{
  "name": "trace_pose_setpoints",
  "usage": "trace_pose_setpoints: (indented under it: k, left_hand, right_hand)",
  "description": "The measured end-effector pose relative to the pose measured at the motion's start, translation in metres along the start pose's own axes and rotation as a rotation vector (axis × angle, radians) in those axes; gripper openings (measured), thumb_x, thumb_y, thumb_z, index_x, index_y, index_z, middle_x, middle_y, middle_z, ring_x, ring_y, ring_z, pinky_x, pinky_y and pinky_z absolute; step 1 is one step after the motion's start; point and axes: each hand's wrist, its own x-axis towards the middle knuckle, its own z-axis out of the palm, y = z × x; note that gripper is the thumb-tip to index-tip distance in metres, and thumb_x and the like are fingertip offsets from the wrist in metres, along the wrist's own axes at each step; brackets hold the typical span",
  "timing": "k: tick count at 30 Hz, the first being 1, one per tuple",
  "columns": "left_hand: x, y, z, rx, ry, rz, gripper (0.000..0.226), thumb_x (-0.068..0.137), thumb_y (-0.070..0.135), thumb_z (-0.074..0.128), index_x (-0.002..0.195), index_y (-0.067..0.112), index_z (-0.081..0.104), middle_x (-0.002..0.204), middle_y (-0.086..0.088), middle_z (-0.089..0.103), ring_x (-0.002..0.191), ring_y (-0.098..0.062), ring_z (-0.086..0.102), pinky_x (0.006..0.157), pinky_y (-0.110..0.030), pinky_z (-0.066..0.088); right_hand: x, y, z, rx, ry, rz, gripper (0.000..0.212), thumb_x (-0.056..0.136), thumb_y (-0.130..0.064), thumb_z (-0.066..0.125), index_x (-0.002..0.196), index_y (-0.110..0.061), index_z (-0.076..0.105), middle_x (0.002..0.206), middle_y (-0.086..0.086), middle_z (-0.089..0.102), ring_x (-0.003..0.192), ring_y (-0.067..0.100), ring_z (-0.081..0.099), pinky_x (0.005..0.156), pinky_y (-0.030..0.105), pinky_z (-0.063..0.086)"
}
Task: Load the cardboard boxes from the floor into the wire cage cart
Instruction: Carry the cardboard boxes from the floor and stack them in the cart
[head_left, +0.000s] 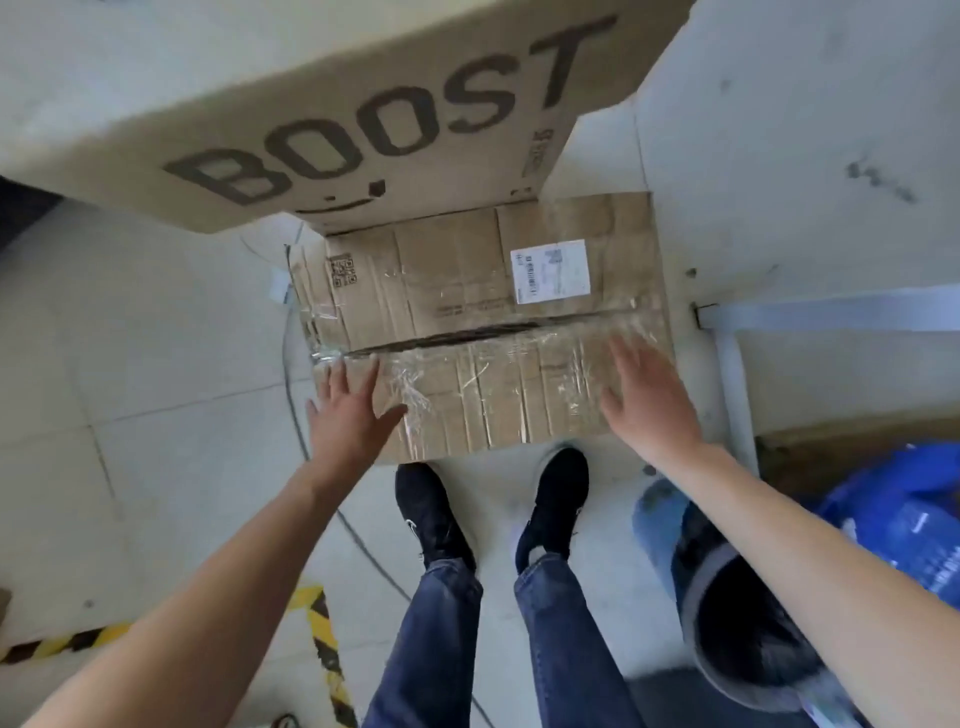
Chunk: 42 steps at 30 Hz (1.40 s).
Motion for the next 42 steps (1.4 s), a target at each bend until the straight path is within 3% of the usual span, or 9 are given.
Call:
trace_pose_setpoints:
  k: [7, 12, 21, 26, 31, 33, 37, 40, 42]
  left_hand:
    - [0.071, -0.051, 0.036, -0.506, 0.084, -0.124, 0.134, 0.055, 0.068, 0.08, 0.157, 0.044, -0.004, 0.163, -0.022, -0.018, 0.151, -0.041, -0.011, 0.121, -0.052, 0.004]
    - [0.085, -0.068, 0.044, -0.63, 0.15, -0.008, 0.137, 0.042, 0.09, 0.07, 0.154, 0.052, 0.003, 0.163, -0.018, 0.0, 0.15, -0.036, 0.016, 0.116, -0.037, 0.015]
    - [0.107, -0.079, 0.041, -0.631, 0.175, 0.072, 0.131, 0.053, 0.076, 0.077, 0.159, 0.038, 0.008, 0.134, -0.018, 0.042, 0.124, -0.028, 0.045, 0.113, -0.045, 0.036]
    - [0.096, -0.093, 0.04, -0.693, 0.089, 0.141, 0.124, 0.064, 0.05, 0.091, 0.159, 0.031, 0.013, 0.136, -0.015, 0.047, 0.126, -0.038, 0.051, 0.105, -0.057, 0.045]
    - [0.024, -0.095, 0.028, -0.989, 0.075, 0.091, 0.129, 0.058, 0.048, 0.093, 0.156, 0.048, 0.009, 0.149, 0.024, 0.042, 0.133, -0.015, 0.052, 0.102, -0.048, 0.051]
    - [-0.011, -0.1, 0.019, -1.037, 0.061, 0.014, 0.135, 0.054, 0.048, 0.095, 0.156, 0.045, 0.008, 0.154, 0.01, 0.041, 0.135, -0.021, 0.05, 0.106, -0.054, 0.046]
    - [-0.085, -0.115, -0.014, -1.014, 0.051, -0.035, 0.118, 0.05, 0.049, 0.098, 0.146, 0.045, 0.029, 0.131, 0.018, 0.061, 0.116, -0.006, 0.064, 0.089, -0.022, 0.056]
    - [-0.147, -0.126, -0.056, -1.028, 0.043, -0.046, 0.119, 0.048, 0.046, 0.099, 0.145, 0.044, 0.031, 0.125, 0.018, 0.061, 0.113, -0.014, 0.066, 0.089, -0.038, 0.059]
    - [-0.194, -0.129, -0.094, -1.049, 0.058, -0.043, 0.119, 0.05, 0.045, 0.099, 0.145, 0.048, 0.029, 0.126, 0.024, 0.058, 0.116, -0.009, 0.062, 0.089, -0.032, 0.058]
  right_hand:
    - [0.091, 0.079, 0.021, -0.096, 0.044, 0.067, 0.104, 0.086, -0.071, 0.051, 0.157, -0.033, -0.016, 0.165, 0.014, -0.021, 0.151, 0.046, -0.01, 0.116, 0.066, 0.005]
    - [0.121, 0.095, 0.016, 0.141, -0.022, 0.015, 0.127, 0.065, -0.069, 0.073, 0.142, -0.061, -0.027, 0.155, -0.01, -0.044, 0.15, 0.022, 0.011, 0.109, 0.055, 0.035]
    - [0.141, 0.091, 0.015, 0.351, -0.057, 0.044, 0.131, 0.06, -0.063, 0.085, 0.14, -0.07, -0.018, 0.159, 0.013, 0.027, 0.146, 0.033, 0.03, 0.106, 0.039, 0.025]
    - [0.11, 0.079, 0.014, 0.41, -0.11, 0.095, 0.132, 0.055, -0.069, 0.083, 0.138, -0.072, -0.021, 0.164, 0.007, 0.02, 0.146, 0.025, 0.027, 0.111, 0.041, 0.024]
    - [0.041, 0.065, 0.01, 0.594, -0.108, 0.21, 0.145, 0.04, -0.075, 0.084, 0.125, -0.074, -0.033, 0.148, -0.034, 0.001, 0.136, -0.003, 0.011, 0.112, 0.033, 0.016]
    - [0.009, 0.054, 0.001, 0.605, -0.129, 0.269, 0.147, 0.044, -0.065, 0.089, 0.121, -0.074, -0.036, 0.153, -0.03, -0.001, 0.144, 0.007, 0.015, 0.116, 0.041, 0.019]
    - [-0.056, 0.025, -0.034, 0.59, -0.162, 0.281, 0.151, 0.051, -0.052, 0.094, 0.142, -0.061, -0.027, 0.166, -0.011, 0.012, 0.149, 0.019, 0.024, 0.116, 0.044, 0.028]
    - [-0.103, -0.007, -0.082, 0.57, -0.187, 0.28, 0.146, 0.057, -0.045, 0.095, 0.15, -0.053, -0.018, 0.167, -0.008, 0.014, 0.15, 0.024, 0.025, 0.116, 0.05, 0.03]
    - [-0.136, -0.032, -0.119, 0.571, -0.195, 0.263, 0.144, 0.06, -0.041, 0.095, 0.152, -0.051, -0.016, 0.168, -0.006, 0.01, 0.151, 0.025, 0.022, 0.117, 0.052, 0.028]
